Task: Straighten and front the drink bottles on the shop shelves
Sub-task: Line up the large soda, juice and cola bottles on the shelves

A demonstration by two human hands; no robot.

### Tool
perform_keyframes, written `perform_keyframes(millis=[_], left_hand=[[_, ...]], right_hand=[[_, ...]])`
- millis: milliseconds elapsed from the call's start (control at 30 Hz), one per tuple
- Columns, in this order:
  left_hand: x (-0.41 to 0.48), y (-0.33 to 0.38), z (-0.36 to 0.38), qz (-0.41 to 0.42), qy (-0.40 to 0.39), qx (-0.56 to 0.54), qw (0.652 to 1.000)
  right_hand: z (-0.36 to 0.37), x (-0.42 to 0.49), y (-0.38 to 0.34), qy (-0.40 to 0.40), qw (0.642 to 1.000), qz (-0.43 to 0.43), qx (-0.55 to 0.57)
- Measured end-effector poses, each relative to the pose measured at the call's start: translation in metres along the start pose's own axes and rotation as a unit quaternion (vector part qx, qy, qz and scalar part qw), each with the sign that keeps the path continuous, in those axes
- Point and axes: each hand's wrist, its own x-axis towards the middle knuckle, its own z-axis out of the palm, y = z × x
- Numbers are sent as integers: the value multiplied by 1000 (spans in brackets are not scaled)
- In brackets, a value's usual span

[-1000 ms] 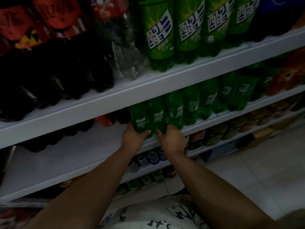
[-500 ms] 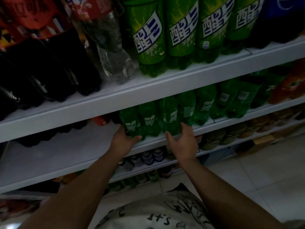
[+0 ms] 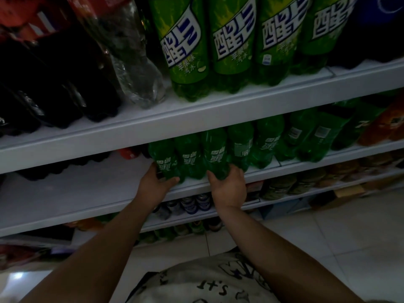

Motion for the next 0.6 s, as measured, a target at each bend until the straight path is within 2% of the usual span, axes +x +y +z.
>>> perform_keyframes(millis=[133, 333, 467, 600], left_hand=[[-3, 5, 2, 0, 4, -5, 1000], [-6, 1, 4, -27, 6, 4, 1000], [-8, -1, 6, -49, 4, 24, 998], [-9, 2, 5, -54, 1, 21, 998]], right_hand=[[0, -2, 0, -15, 999, 49, 16], [-30, 15, 33, 42, 998, 18, 41], [-36, 35, 33, 1, 1000, -14, -12], [-35, 40, 28, 3, 1000, -5, 9]])
